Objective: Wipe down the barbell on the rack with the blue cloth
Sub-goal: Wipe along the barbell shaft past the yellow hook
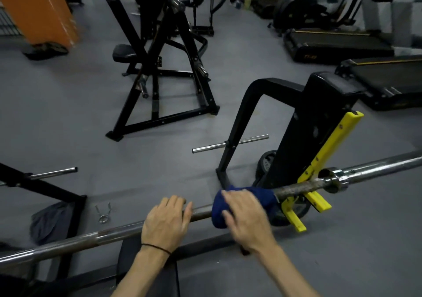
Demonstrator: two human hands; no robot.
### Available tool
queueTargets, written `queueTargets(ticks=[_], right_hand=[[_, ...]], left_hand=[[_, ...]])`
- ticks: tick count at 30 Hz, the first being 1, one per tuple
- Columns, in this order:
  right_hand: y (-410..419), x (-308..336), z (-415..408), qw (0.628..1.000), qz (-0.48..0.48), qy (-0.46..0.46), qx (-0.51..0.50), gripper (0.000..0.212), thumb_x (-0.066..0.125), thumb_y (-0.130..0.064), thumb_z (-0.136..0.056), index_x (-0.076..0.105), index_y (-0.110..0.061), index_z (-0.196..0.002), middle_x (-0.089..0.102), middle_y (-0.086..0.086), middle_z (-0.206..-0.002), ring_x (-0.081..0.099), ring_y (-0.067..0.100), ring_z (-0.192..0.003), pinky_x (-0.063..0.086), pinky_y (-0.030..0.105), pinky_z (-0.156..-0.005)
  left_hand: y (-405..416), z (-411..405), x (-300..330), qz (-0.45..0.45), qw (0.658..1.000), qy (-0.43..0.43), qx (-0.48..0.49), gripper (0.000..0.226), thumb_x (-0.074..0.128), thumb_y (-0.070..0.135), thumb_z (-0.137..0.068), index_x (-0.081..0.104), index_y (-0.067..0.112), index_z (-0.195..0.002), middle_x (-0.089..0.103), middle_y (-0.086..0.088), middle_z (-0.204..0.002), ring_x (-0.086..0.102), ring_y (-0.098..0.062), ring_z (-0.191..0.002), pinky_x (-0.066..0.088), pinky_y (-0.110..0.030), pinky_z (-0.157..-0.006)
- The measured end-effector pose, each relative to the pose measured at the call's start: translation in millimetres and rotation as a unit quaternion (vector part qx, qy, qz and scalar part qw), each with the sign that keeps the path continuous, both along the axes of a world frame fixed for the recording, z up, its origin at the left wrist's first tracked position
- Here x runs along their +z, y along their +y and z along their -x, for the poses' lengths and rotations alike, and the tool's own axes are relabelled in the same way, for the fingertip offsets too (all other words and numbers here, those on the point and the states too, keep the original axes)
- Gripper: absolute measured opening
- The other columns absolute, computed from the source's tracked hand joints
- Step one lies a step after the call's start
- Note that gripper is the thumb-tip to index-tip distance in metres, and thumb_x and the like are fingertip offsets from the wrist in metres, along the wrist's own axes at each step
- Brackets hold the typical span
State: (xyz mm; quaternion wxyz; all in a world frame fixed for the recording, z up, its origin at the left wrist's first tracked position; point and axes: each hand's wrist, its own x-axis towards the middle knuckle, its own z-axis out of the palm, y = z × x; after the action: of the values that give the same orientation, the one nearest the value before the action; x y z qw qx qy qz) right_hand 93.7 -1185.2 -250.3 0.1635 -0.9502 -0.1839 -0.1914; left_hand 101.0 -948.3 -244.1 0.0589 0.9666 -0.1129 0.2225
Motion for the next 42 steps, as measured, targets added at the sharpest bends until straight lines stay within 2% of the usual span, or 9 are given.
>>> queueTargets(ticks=[6, 13, 17, 21, 24, 28, 34, 38, 42], right_hand=[[14.5, -7.0, -7.7, 0.966, -0.096, -0.033, -0.238, 0.028, 0.044, -0.026, -0.102, 0.067, -0.011, -0.101, 0.061, 0.005, -0.096, 0.059, 0.029, -0.093, 0.033, 0.047, -0.115], [54.5, -3.5, 10.8, 1.000, -0.019, -0.003, 0.023, 0.047, 0.040, -0.039, -0.105, 0.057, -0.011, -0.140, 0.064, 0.003, -0.126, 0.058, 0.020, -0.116, 0.030, 0.038, -0.116], [-27.2, -1.0, -6.0, 0.996, -0.031, -0.025, -0.085, 0.044, 0.039, -0.035, -0.105, 0.066, -0.006, -0.125, 0.067, 0.009, -0.113, 0.060, 0.027, -0.103, 0.037, 0.041, -0.108], [24.8, -3.4, -2.7, 0.966, -0.144, -0.001, -0.215, 0.042, 0.035, -0.033, -0.106, 0.070, -0.012, -0.115, 0.067, 0.005, -0.109, 0.059, 0.027, -0.108, 0.027, 0.049, -0.120], [63.2, -3.4, 19.9, 0.987, -0.133, 0.026, -0.091, 0.052, 0.030, -0.044, -0.108, 0.058, -0.012, -0.138, 0.062, 0.002, -0.126, 0.052, 0.020, -0.123, 0.023, 0.045, -0.123], [-17.9, -0.2, 5.9, 0.998, 0.039, 0.009, 0.056, 0.056, 0.037, -0.044, -0.106, 0.046, -0.012, -0.151, 0.056, 0.007, -0.144, 0.050, 0.024, -0.133, 0.029, 0.042, -0.121], [-14.3, -4.6, -2.9, 0.971, -0.112, -0.016, -0.210, 0.042, 0.039, -0.038, -0.104, 0.066, -0.006, -0.110, 0.066, 0.013, -0.109, 0.060, 0.035, -0.109, 0.031, 0.054, -0.117], [69.7, -8.7, 26.0, 0.992, -0.120, 0.026, -0.036, 0.055, 0.035, -0.050, -0.107, 0.057, -0.009, -0.136, 0.059, 0.006, -0.134, 0.051, 0.024, -0.132, 0.021, 0.043, -0.125], [-2.9, -9.2, 13.9, 0.999, 0.015, 0.018, 0.023, 0.057, 0.033, -0.049, -0.107, 0.048, -0.013, -0.149, 0.051, 0.006, -0.149, 0.044, 0.023, -0.142, 0.020, 0.039, -0.125]], left_hand=[[-3.2, -5.0, -3.0, -0.026, 0.998, -0.056, -0.007, 0.047, 0.033, 0.032, -0.107, 0.052, 0.020, -0.065, 0.048, -0.002, -0.062, 0.050, -0.026, -0.056, 0.041, -0.041, -0.047], [0.1, -3.8, -5.1, -0.053, 0.994, -0.092, -0.024, 0.042, 0.040, 0.027, -0.105, 0.053, 0.020, -0.066, 0.050, -0.004, -0.063, 0.052, -0.027, -0.057, 0.041, -0.041, -0.046], [-4.6, -1.5, -0.1, -0.052, 0.995, -0.090, -0.010, 0.039, 0.043, 0.031, -0.104, 0.050, 0.019, -0.068, 0.048, -0.005, -0.064, 0.050, -0.027, -0.060, 0.038, -0.039, -0.046], [-5.4, -4.3, -4.8, -0.067, 0.993, -0.093, -0.006, 0.045, 0.038, 0.031, -0.109, 0.052, 0.019, -0.068, 0.049, -0.006, -0.066, 0.050, -0.027, -0.063, 0.040, -0.041, -0.049], [-4.5, -3.0, -8.3, -0.091, 0.993, -0.072, 0.006, 0.051, 0.031, 0.035, -0.111, 0.057, 0.017, -0.070, 0.051, -0.007, -0.069, 0.050, -0.029, -0.067, 0.036, -0.041, -0.054], [-0.4, 7.2, -9.4, -0.053, 0.998, -0.017, 0.013, 0.059, 0.021, 0.047, -0.109, 0.068, 0.012, -0.099, 0.061, -0.011, -0.097, 0.056, -0.031, -0.091, 0.044, -0.044, -0.081], [4.3, 18.9, -17.2, -0.052, 0.997, -0.045, -0.039, 0.063, 0.039, 0.052, -0.103, 0.046, 0.012, -0.151, 0.041, -0.016, -0.157, 0.035, -0.035, -0.148, 0.033, -0.055, -0.117], [9.9, 16.8, -22.0, -0.039, 0.992, -0.086, -0.088, 0.056, 0.044, 0.050, -0.102, 0.062, 0.008, -0.135, 0.061, -0.015, -0.137, 0.056, -0.033, -0.131, 0.041, -0.050, -0.112], [13.9, 13.9, -20.6, -0.061, 0.988, -0.105, -0.093, 0.026, 0.068, 0.035, -0.089, 0.068, 0.014, -0.104, 0.061, -0.004, -0.087, 0.062, -0.026, -0.072, 0.051, -0.039, -0.064]])
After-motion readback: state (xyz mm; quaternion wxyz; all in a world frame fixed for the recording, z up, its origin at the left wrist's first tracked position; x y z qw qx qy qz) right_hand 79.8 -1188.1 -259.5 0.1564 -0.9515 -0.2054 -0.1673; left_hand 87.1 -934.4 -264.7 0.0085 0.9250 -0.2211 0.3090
